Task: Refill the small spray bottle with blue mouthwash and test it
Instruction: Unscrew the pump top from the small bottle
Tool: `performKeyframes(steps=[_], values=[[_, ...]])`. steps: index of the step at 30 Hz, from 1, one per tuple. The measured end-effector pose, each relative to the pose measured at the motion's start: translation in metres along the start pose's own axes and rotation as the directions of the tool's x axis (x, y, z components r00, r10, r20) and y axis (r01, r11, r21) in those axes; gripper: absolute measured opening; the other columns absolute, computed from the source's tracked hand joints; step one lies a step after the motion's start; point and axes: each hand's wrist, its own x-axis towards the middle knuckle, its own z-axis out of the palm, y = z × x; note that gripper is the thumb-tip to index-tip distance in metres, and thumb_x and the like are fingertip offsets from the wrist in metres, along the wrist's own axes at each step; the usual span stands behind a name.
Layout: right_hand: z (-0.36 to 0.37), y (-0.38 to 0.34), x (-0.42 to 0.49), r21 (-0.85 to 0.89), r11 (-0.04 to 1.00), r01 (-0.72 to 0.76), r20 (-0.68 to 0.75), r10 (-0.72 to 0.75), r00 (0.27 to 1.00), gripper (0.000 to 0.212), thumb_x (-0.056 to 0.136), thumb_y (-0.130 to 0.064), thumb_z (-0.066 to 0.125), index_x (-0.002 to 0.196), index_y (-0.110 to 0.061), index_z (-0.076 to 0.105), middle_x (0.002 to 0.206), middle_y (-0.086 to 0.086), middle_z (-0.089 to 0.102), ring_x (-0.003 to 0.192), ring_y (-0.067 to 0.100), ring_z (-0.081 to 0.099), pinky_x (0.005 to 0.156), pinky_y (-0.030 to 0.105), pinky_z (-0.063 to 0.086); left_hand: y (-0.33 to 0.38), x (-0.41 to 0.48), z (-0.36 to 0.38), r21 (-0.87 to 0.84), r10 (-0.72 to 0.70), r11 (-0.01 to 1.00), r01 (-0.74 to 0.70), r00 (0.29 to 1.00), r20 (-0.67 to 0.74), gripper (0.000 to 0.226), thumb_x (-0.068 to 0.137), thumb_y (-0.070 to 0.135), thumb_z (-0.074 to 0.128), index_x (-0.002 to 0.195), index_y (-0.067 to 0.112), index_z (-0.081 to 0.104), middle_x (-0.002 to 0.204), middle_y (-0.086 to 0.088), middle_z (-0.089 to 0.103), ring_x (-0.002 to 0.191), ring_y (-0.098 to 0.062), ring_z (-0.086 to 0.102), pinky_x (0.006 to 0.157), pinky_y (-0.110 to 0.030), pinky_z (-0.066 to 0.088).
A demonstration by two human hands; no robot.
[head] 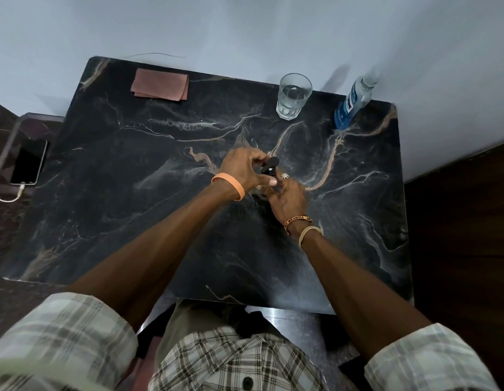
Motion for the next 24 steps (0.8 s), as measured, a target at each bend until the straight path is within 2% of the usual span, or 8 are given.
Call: performKeyframes(steps=[2, 4, 8, 12, 15, 19, 22, 24], values=[[0.0004, 0.0006, -0.0011, 0.003, 1.0, -0.014, -0.001, 0.014, 1.0, 0.022, 0.083, -0.033, 0.067, 0.08, -0.011, 0.066, 0.064, 0.007, 0.064, 0.057, 0.025, 0.055, 0.054, 0.037, 0.048, -0.0015, -0.0019, -0.0009, 0.0, 0.042, 0.999, -0.042, 0.999, 0.029, 0.046, 0.062, 0.028, 0.091, 0.104, 0.023, 0.072, 0.098, 0.006, 0.067, 0.092, -0.012, 0.06, 0.082, -0.024, 0.049], [0.0018, 0.0015, -0.0003, 0.003, 0.998, -0.065, 0.001, 0.065, 0.998, 0.031, 0.084, -0.035, 0.067, 0.073, -0.007, 0.063, 0.062, 0.009, 0.062, 0.057, 0.027, 0.055, 0.054, 0.041, 0.049, -0.0021, -0.0019, -0.0004, 0.005, 0.038, 0.999, -0.038, 0.999, 0.024, 0.039, 0.063, 0.024, 0.09, 0.099, 0.022, 0.074, 0.094, 0.006, 0.067, 0.086, -0.012, 0.06, 0.08, -0.029, 0.052], [0.0009, 0.0008, -0.0008, 0.016, 1.0, -0.017, 0.0, 0.017, 1.0, 0.033, 0.083, -0.043, 0.064, 0.081, -0.01, 0.068, 0.062, 0.007, 0.062, 0.056, 0.024, 0.055, 0.053, 0.034, 0.045, 0.0003, 0.0012, -0.0016, 0.022, -0.011, 1.0, 0.011, 1.0, 0.003, 0.04, 0.058, 0.032, 0.092, 0.094, 0.025, 0.074, 0.093, 0.008, 0.069, 0.081, -0.008, 0.058, 0.068, -0.015, 0.043], [0.0007, 0.0017, -0.0004, 0.011, 1.0, -0.004, 0.0, 0.004, 1.0, 0.032, 0.082, -0.04, 0.066, 0.079, -0.009, 0.07, 0.063, 0.008, 0.064, 0.057, 0.027, 0.057, 0.055, 0.039, 0.048, 0.0022, -0.0014, -0.004, -0.011, 0.042, 0.999, -0.042, 0.998, 0.054, 0.042, 0.064, 0.026, 0.089, 0.102, 0.022, 0.074, 0.101, 0.002, 0.069, 0.092, -0.015, 0.061, 0.083, -0.031, 0.052], [0.0007, -0.0005, -0.0009, 0.04, 0.999, -0.023, -0.014, 0.024, 1.0, 0.046, 0.077, -0.055, 0.056, 0.079, -0.011, 0.069, 0.06, 0.003, 0.062, 0.056, 0.024, 0.056, 0.052, 0.033, 0.045, 0.0046, 0.0, -0.0026, 0.033, 0.013, 0.999, -0.014, 1.0, 0.028, 0.033, 0.063, 0.027, 0.09, 0.093, 0.021, 0.075, 0.094, 0.004, 0.07, 0.085, -0.012, 0.06, 0.078, -0.03, 0.052], [0.0004, 0.0001, -0.0008, -0.001, 1.0, -0.021, 0.013, 0.021, 1.0, 0.029, 0.083, -0.038, 0.067, 0.08, -0.01, 0.067, 0.063, 0.008, 0.064, 0.056, 0.026, 0.057, 0.055, 0.04, 0.05, 0.0046, -0.0007, -0.0062, 0.037, 0.037, 0.999, -0.039, 0.998, 0.051, 0.041, 0.063, 0.028, 0.09, 0.101, 0.025, 0.073, 0.099, 0.006, 0.068, 0.085, -0.011, 0.057, 0.074, -0.026, 0.047], [0.0017, 0.0021, -0.0013, -0.004, 0.998, -0.069, 0.004, 0.069, 0.998, 0.043, 0.086, -0.043, 0.068, 0.066, -0.006, 0.062, 0.058, 0.012, 0.06, 0.055, 0.03, 0.055, 0.052, 0.039, 0.046, 0.0022, -0.0025, -0.0051, 0.063, 0.05, 0.997, -0.053, 0.998, 0.046, 0.033, 0.065, 0.025, 0.088, 0.095, 0.025, 0.075, 0.091, 0.006, 0.067, 0.081, -0.013, 0.058, 0.074, -0.031, 0.052], [0.0022, 0.0014, -0.0019, -0.018, 0.995, -0.096, 0.018, 0.096, 0.995, 0.05, 0.087, -0.048, 0.066, 0.065, -0.003, 0.062, 0.059, 0.014, 0.06, 0.056, 0.031, 0.055, 0.053, 0.04, 0.044, 0.0021, -0.0028, -0.0048, 0.06, 0.027, 0.998, -0.028, 0.999, 0.027, 0.03, 0.063, 0.026, 0.089, 0.09, 0.025, 0.075, 0.089, 0.006, 0.069, 0.08, -0.013, 0.06, 0.073, -0.031, 0.053]])
